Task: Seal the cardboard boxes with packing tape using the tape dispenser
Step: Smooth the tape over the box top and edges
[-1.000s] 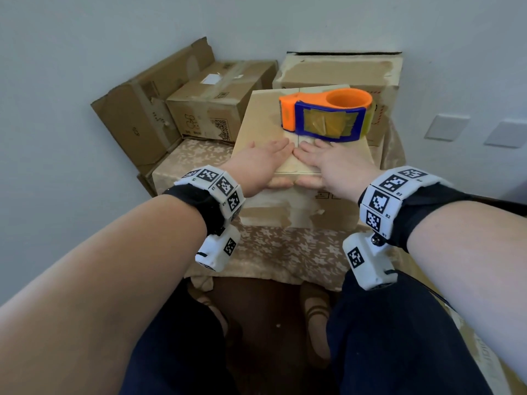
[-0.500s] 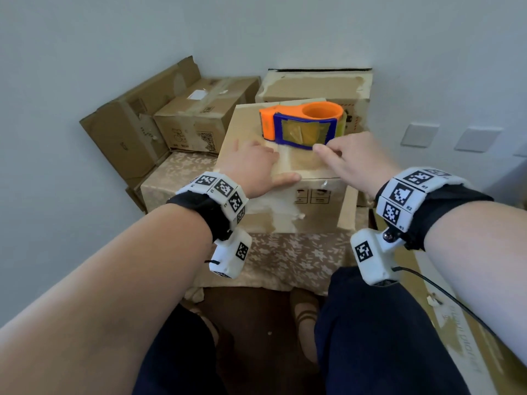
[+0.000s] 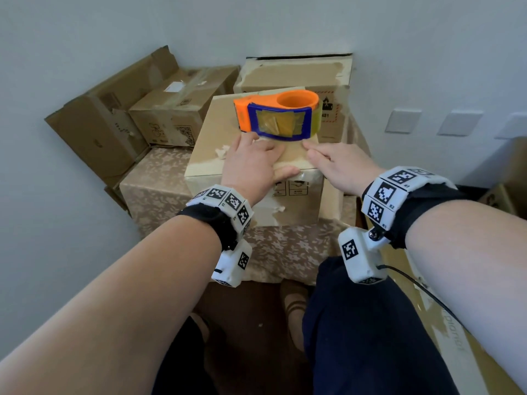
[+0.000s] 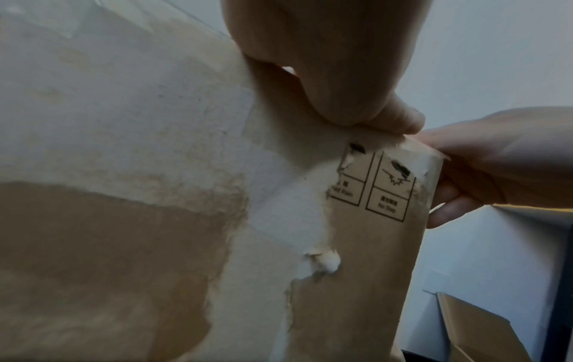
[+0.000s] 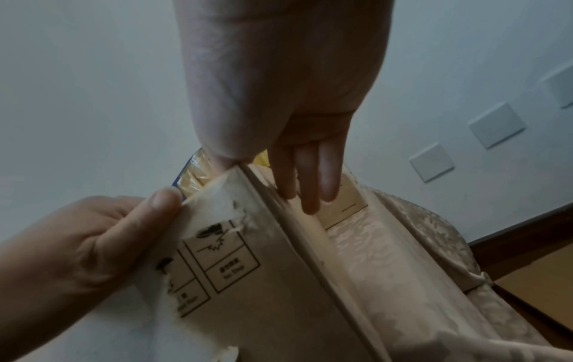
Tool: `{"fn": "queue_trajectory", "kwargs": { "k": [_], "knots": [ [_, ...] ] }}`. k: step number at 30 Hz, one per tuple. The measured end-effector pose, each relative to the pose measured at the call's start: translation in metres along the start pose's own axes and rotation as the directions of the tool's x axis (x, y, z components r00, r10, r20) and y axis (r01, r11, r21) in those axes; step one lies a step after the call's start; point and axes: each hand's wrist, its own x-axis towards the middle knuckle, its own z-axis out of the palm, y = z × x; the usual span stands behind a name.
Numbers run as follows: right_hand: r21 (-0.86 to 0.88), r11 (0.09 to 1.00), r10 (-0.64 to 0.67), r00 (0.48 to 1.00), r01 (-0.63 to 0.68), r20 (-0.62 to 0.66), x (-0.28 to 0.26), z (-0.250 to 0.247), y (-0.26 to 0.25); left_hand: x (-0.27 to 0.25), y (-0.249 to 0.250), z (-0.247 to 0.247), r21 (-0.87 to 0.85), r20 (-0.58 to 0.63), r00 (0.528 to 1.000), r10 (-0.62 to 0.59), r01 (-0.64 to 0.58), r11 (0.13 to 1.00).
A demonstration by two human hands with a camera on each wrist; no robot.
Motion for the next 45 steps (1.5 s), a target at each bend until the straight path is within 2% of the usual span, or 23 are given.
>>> {"fn": "queue_trajectory", "kwargs": {
  "k": [3,9,14,21,26,36,45],
  "knots": [
    [0.015,1.000,-0.003,1.000,0.003,-0.005,-0.002,0.001,-0.002,0.001,0.002,-0.001,0.050,0.001,1.000,0.015,-0.016,0.999],
    [0.053,0.996,0.071,0.997,-0.073,0.030,-0.006,-0.005,-0.010,0.003,0.004,0.002,0.090,-0.007,0.999,0.041,-0.040,0.995],
    [0.097,0.989,0.104,0.992,-0.111,0.074,-0.006,-0.007,-0.010,0.007,0.007,-0.007,0.183,0.060,0.997,0.049,-0.059,0.981],
    [0.209,0.966,0.126,0.984,-0.151,0.128,0.001,-0.007,0.000,0.010,0.025,-0.004,0.201,0.013,0.994,-0.112,0.107,0.974],
    [0.285,0.945,0.121,0.981,-0.161,0.152,0.004,-0.008,0.005,0.010,0.035,0.008,0.207,-0.044,0.984,-0.171,0.177,0.962],
    [0.296,0.943,0.111,0.982,-0.152,0.153,0.007,-0.005,0.009,0.008,0.045,0.005,0.242,0.001,0.982,-0.189,0.184,0.953],
    [0.302,0.944,0.088,0.984,-0.132,0.156,0.008,-0.006,0.010,0.012,0.048,0.006,0.191,-0.032,0.974,-0.225,0.227,0.955]
  ]
}}
